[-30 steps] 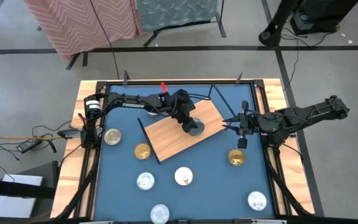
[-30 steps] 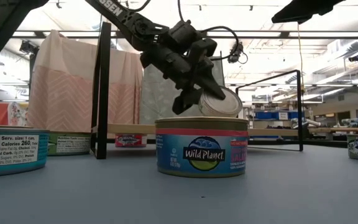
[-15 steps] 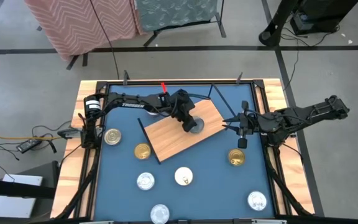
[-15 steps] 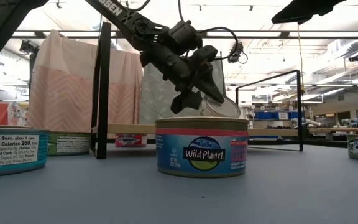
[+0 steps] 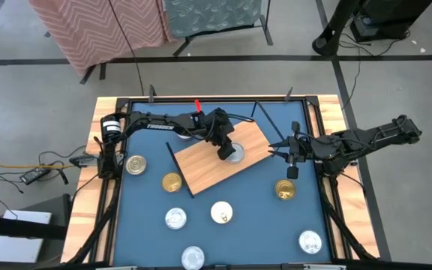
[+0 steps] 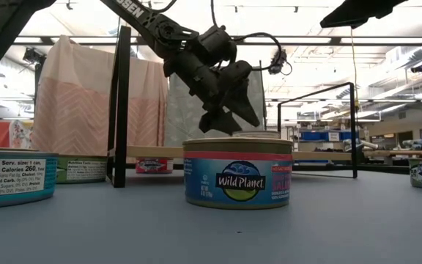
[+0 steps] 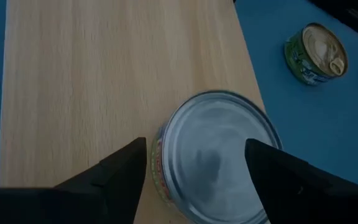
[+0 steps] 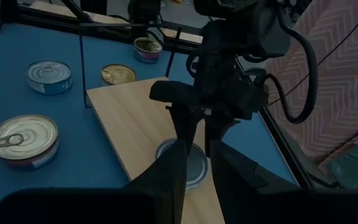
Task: Stack canned seafood by type on shelf
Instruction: Put the green tuna can on the shelf
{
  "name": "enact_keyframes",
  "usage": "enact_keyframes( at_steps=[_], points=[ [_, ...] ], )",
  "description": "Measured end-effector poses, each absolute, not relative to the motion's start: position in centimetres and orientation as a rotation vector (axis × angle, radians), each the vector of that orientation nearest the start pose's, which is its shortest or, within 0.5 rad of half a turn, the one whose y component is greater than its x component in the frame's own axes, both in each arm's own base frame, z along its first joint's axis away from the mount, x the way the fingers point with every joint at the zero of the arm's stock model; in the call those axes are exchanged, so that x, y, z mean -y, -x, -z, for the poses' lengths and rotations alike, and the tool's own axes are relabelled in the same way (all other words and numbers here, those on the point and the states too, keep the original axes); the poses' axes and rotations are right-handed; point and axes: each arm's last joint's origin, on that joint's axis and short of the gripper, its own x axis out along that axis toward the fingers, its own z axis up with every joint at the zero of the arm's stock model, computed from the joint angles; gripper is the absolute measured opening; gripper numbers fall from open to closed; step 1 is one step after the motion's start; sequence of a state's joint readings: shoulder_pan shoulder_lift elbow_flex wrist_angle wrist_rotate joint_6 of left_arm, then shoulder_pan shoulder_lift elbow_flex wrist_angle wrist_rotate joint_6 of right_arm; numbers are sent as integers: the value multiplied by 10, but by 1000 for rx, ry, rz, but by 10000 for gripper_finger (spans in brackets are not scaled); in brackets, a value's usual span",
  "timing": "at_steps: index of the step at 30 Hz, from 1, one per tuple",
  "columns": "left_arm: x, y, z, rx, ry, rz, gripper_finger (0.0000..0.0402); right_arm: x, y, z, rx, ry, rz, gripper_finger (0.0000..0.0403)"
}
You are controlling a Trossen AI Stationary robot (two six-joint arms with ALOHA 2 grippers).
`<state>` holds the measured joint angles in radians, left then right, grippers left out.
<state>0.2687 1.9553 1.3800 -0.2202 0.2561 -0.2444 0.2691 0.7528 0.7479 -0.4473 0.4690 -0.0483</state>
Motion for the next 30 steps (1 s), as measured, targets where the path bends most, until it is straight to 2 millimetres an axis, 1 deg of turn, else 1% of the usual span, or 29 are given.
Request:
enact_keyframes(
  at_steps=[3, 6, 8, 11, 14, 17, 19, 23, 26, 27, 30],
  points=[
    [-105, -410, -197, -775, 420, -93, 274, -29, -155, -302, -427, 208, 187, 87],
    [-103, -404, -202, -811, 388, -65, 268, -29, -155, -302, -428, 207, 187, 87],
    [-102, -398, -210, -831, 353, -71, 261, -29, -155, -302, -430, 208, 186, 87],
    [-100, -388, -229, -823, 298, -86, 245, -29, -154, -302, -429, 208, 186, 87],
    [-94, -380, -244, -822, 248, -77, 224, -29, -155, -302, -429, 208, 187, 87],
    [-81, -377, -251, -843, 206, -78, 192, -29, -155, -302, -428, 207, 187, 87],
    [-72, -375, -249, -889, 176, -69, 163, -29, -155, -302, -427, 207, 187, 87],
    [-57, -370, -243, -989, 90, -76, 85, -29, -155, -302, -423, 206, 187, 87],
    [-53, -368, -241, -1033, 27, -121, 20, -29, -155, -302, -423, 206, 187, 87],
    [-53, -368, -241, -1035, 18, -132, 11, -29, -155, -302, -423, 205, 187, 87],
    [-54, -369, -242, -1017, 13, -138, 9, -29, -155, -302, -422, 204, 187, 87]
  ],
)
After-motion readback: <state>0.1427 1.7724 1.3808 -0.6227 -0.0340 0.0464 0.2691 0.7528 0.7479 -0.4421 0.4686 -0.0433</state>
